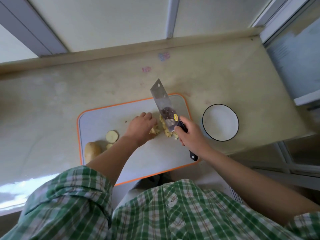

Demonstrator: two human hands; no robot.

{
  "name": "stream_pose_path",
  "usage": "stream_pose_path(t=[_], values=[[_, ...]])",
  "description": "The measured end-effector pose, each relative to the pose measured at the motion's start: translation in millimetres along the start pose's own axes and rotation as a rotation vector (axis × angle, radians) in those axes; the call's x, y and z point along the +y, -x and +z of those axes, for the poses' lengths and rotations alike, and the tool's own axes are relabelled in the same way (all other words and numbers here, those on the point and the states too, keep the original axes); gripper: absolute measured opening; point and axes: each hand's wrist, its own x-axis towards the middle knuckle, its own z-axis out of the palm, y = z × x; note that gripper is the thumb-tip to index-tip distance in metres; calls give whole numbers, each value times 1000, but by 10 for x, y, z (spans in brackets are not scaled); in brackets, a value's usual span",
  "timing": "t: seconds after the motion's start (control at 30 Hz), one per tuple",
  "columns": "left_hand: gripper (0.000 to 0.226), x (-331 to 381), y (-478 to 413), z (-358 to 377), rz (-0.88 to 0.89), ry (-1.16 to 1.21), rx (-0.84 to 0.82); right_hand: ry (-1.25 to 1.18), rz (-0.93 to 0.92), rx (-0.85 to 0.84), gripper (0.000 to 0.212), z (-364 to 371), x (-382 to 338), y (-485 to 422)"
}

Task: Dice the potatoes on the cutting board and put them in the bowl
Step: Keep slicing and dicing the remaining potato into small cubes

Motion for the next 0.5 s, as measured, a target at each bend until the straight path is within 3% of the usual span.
stream_pose_path(t=[0.13, 0.37, 0.5], values=[[39, 80, -36, 45, -26, -7, 8, 30, 5, -28, 14, 57, -40, -6], [25, -95, 55, 109, -209, 201, 146, 35, -13, -44, 6, 133, -114, -29], [21, -139, 123, 140, -290, 337, 216, 55, 1, -34, 17, 188, -127, -43]])
